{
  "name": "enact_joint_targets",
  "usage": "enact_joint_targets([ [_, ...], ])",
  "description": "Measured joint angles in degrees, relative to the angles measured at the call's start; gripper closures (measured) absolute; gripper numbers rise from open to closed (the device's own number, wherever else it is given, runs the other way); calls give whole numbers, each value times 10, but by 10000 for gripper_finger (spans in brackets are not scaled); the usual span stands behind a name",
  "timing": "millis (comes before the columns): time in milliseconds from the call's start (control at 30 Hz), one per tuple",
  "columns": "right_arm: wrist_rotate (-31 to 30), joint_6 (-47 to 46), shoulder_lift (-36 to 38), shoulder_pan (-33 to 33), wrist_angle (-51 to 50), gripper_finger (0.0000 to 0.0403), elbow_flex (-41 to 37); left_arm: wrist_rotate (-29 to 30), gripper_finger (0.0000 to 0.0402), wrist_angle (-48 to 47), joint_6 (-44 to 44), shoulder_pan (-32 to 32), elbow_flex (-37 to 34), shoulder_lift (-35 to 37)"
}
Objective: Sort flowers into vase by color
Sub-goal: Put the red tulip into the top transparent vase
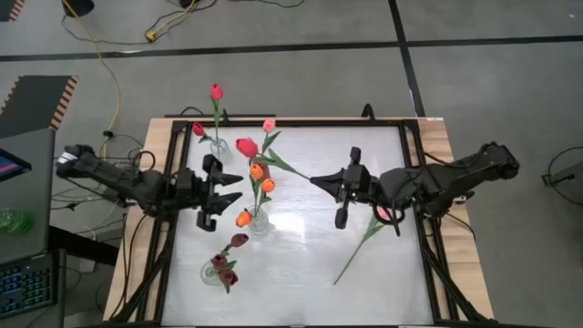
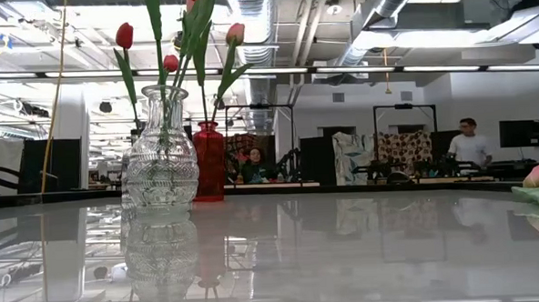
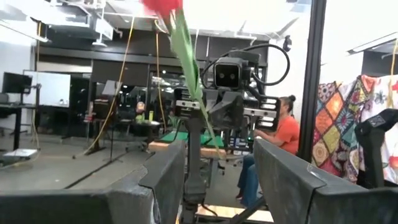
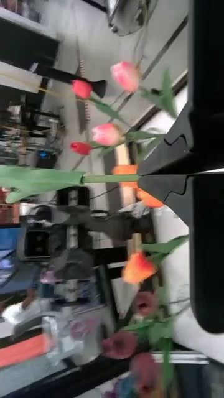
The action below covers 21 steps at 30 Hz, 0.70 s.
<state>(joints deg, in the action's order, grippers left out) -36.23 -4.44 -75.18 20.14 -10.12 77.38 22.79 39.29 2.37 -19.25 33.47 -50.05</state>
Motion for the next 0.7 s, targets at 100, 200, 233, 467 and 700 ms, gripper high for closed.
enact_joint_targets([
  [100,10,13,-5,-8,16,384,0,-26,223,4,0,20,22,-31],
  [200,19,23,-19,-21,44,384,0,-52,223,2,5,33,46,-62],
  [233,23,30,-22,-23,48,384,0,-57,223,4,10,37,56,-73],
  [467,53,79,-58,-31,120,384,0,-64,223,1,26,51,106,-126],
  [700,67,110,-78,-34,171,384,0,-76,223,3,31,52,131,-149],
])
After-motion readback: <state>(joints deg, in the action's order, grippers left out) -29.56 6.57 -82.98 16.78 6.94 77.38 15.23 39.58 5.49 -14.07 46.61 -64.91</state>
